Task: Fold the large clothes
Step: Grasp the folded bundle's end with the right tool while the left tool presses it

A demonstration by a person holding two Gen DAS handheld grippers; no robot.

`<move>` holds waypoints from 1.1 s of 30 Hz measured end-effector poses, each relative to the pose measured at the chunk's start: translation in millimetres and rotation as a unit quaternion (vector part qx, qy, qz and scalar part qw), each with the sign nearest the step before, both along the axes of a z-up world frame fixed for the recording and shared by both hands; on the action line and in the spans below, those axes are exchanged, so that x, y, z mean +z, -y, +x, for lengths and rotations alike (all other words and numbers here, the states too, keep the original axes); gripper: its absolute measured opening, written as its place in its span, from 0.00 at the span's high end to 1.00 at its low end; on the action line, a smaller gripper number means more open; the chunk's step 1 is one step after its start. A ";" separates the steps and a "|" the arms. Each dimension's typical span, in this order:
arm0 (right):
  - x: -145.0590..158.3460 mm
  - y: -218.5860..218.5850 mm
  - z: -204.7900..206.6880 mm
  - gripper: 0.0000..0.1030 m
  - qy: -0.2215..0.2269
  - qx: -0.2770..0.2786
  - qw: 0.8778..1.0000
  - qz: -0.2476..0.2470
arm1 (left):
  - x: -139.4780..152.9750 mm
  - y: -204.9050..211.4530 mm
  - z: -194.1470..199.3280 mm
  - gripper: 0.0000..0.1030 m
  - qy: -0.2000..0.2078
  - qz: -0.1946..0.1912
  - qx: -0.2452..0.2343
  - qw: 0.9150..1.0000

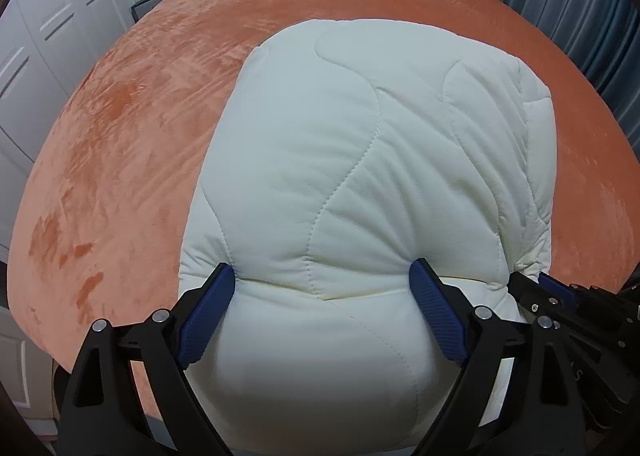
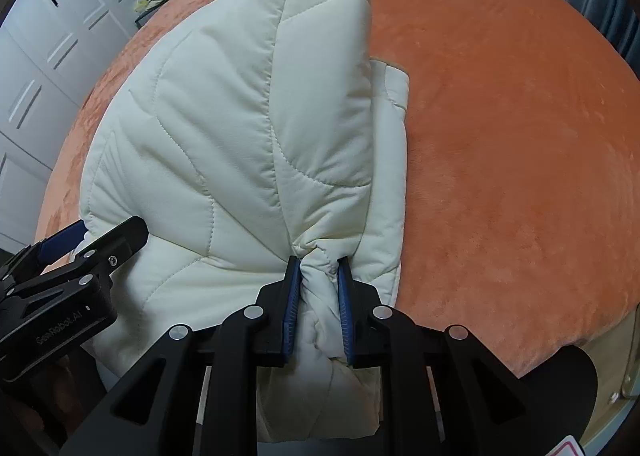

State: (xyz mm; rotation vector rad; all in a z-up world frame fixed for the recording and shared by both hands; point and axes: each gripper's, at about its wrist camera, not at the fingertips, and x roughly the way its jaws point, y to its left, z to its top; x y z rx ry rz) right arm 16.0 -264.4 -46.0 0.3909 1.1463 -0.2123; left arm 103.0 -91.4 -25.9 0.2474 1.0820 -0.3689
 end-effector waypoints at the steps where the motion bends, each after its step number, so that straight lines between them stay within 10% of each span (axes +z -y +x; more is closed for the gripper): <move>1: -1.3 -0.8 -0.1 0.86 0.000 0.001 1.000 -0.001 | -2.0 -0.1 1.0 0.15 0.001 0.002 0.000 1.000; 17: -4.5 24.1 -11.6 0.80 0.026 -0.037 0.995 0.093 | -3.7 2.3 3.1 0.13 0.003 0.010 -0.002 1.000; 26: 51.1 45.6 -35.7 0.63 0.063 -0.081 0.987 0.127 | 54.6 -42.2 29.0 0.15 -0.002 -0.053 0.039 0.998; 33: 93.5 69.4 27.2 0.51 0.108 -0.125 0.981 0.104 | 88.2 -33.2 88.1 0.15 0.035 -0.054 0.056 0.996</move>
